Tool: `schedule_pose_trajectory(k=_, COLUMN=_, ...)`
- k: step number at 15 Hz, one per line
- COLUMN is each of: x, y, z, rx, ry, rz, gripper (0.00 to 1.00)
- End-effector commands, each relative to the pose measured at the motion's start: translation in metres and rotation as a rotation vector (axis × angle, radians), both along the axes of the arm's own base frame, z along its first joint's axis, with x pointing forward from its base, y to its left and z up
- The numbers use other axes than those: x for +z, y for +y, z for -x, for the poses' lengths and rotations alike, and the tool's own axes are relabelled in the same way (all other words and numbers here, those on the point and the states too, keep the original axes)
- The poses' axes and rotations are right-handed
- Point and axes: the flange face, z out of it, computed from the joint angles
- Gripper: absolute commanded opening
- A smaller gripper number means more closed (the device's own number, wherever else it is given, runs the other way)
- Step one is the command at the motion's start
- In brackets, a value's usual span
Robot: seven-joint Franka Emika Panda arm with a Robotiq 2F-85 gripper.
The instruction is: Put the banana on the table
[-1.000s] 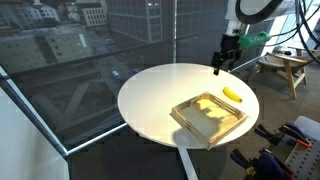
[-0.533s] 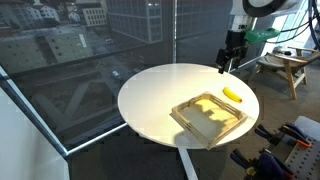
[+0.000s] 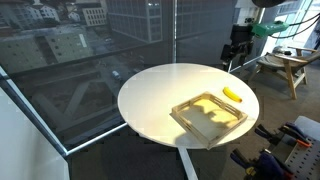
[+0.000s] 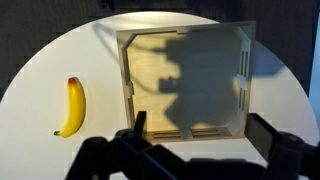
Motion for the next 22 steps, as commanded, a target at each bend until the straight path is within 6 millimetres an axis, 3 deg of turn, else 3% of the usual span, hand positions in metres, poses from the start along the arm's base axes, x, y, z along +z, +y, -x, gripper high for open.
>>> schedule_pose_trajectory(k=1, x=0.013, y=0.0, z=0.014, rx=0.025, ry=-0.005, rz=-0.01, gripper=1.0)
schedule_pose_trajectory(k=22, x=0.065, y=-0.019, z=0.037, rx=0.025, ry=-0.048, rz=-0.035, gripper=1.0)
